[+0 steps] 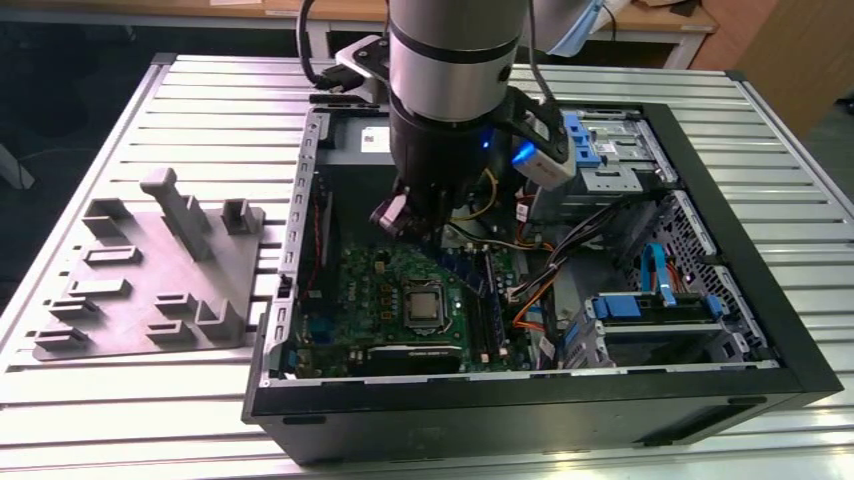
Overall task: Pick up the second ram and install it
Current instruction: 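Insert the second ram into the second slot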
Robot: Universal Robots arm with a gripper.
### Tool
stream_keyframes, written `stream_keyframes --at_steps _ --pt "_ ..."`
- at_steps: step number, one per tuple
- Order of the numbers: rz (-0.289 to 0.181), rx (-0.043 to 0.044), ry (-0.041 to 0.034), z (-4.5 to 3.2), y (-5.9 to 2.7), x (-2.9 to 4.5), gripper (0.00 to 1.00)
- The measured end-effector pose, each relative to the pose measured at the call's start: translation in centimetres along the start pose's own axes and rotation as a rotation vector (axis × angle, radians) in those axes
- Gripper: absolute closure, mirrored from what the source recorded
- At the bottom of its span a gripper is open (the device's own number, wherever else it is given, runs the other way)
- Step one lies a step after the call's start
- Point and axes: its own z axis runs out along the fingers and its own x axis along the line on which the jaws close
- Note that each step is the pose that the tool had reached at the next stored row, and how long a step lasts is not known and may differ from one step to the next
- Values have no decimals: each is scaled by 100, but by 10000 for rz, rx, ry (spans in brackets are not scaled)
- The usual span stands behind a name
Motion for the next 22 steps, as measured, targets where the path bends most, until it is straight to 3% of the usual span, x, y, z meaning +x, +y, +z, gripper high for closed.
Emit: stream_keyframes --at_steps 22 --pt "3997 84 -157 21 -1 0 88"
